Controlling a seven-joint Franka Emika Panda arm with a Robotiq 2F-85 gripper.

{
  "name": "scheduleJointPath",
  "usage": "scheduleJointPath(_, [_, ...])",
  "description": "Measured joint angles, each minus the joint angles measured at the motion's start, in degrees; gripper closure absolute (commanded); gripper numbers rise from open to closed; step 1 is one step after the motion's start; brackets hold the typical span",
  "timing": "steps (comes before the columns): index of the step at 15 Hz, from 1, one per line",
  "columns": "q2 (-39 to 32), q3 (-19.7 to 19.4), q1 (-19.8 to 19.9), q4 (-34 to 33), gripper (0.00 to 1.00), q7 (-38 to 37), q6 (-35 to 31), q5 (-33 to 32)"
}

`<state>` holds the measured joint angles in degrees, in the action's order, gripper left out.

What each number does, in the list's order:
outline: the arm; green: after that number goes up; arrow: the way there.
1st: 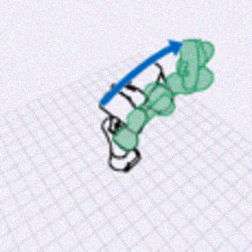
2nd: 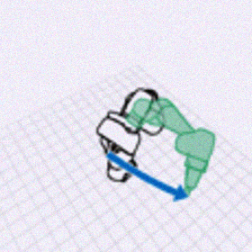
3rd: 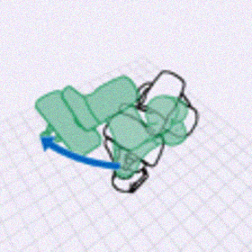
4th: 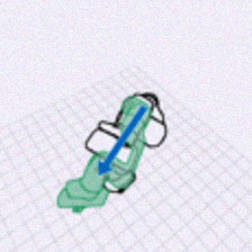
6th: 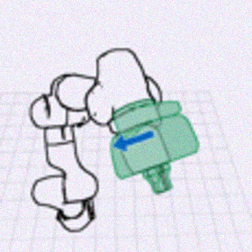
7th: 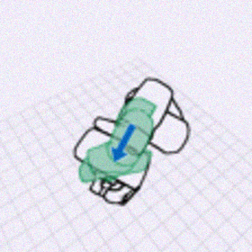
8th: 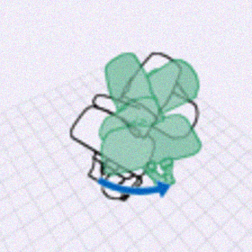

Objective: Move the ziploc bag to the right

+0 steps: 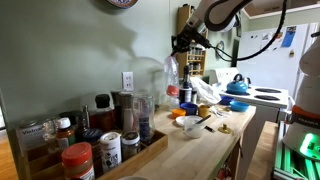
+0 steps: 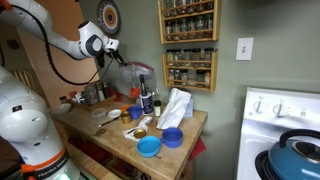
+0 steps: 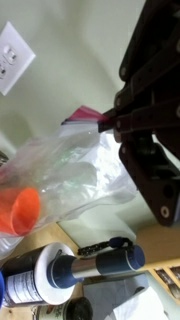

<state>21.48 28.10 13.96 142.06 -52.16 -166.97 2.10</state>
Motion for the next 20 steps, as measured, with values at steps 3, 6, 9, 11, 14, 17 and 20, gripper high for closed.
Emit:
scheduleJointPath(3, [1.76, 5.73, 9.64, -0.16, 0.99, -9.72, -0.35, -4.46])
scheduleJointPath(6, [3.78, 11.96, 18.48, -0.82, 0.99, -19.29, -0.57, -6.75])
scheduleJointPath(9, [6.19, 19.57, 26.73, -1.40, 0.99, -28.41, -0.94, -8.06])
scheduleJointPath(11, [8.11, 24.32, 31.43, -1.88, 0.71, -34.07, -0.97, -9.38])
scheduleJointPath(14, [11.17, 30.34, 37.38, -2.64, 0.49, -39.19, -0.97, -9.99])
scheduleJointPath(17, [13.27, 32.68, 39.44, -3.04, 0.27, -40.02, -0.89, -9.92])
scheduleJointPath(20, [13.11, 30.74, 36.60, -3.50, 0.05, -37.57, -0.97, -9.57])
